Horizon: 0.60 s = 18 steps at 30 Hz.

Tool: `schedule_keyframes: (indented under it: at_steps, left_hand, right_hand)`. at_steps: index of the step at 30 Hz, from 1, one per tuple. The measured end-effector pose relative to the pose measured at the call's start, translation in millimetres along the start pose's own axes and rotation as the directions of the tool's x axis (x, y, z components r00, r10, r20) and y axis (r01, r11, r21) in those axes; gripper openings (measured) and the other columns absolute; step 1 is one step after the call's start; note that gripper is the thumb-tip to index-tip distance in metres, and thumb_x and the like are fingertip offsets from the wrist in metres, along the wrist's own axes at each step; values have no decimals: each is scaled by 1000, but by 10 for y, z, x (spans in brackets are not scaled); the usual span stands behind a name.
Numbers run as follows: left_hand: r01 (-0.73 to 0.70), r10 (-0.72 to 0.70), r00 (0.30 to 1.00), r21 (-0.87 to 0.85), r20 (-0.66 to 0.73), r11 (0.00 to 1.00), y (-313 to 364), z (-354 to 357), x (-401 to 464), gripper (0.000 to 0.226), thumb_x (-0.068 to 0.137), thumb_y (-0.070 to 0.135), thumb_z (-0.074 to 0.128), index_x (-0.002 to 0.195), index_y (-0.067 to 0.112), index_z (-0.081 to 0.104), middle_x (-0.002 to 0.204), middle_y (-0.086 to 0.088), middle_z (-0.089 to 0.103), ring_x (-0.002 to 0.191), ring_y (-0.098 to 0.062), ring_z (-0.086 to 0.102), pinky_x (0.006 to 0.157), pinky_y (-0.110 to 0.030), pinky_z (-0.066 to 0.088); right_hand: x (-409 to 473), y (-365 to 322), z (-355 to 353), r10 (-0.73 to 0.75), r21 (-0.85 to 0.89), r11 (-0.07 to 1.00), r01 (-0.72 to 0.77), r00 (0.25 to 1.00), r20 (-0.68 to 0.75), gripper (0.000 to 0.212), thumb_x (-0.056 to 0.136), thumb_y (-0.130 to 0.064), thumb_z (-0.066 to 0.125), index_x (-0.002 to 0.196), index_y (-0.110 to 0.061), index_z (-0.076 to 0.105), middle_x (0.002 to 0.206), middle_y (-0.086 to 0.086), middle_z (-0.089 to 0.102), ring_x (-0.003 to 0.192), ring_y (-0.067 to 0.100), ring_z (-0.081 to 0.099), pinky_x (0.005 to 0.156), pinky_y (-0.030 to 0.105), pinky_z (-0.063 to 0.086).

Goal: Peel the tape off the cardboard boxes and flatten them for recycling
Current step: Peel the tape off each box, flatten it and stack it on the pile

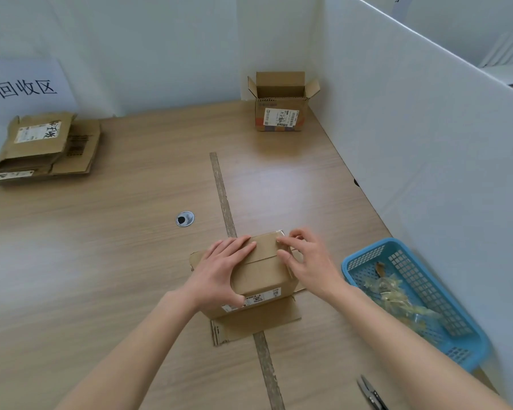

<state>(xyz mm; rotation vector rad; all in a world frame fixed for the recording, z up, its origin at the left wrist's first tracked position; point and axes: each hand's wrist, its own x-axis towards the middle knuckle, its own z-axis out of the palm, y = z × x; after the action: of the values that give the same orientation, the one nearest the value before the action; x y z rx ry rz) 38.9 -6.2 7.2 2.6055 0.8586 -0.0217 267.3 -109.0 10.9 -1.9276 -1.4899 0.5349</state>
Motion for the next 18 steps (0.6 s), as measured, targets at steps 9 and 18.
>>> schedule_keyframes:
  at_steps: [9,18]
  left_hand:
    - [14,-14,1000,-4,-5,1000,8,23,-2,120,55,56,67,161,39,13,168,17,4,153,-5,0,116,-17,-18]
    - [-6,6,1000,-11,1,1000,-13,23,-20,120,55,57,68,160,42,13,166,23,1,144,8,-7,114,-15,-17]
  right_hand:
    - [26,-88,88,210,215,961,-177,967,-145,24,75,-25,89,96,-25,77,103,-12,55,95,-2,59,88,21,54]
    - [116,-123,-145,-5,-175,985,-2,999,-36,17,93,-9,70,103,-16,81,104,-1,77,90,17,71,85,31,55]
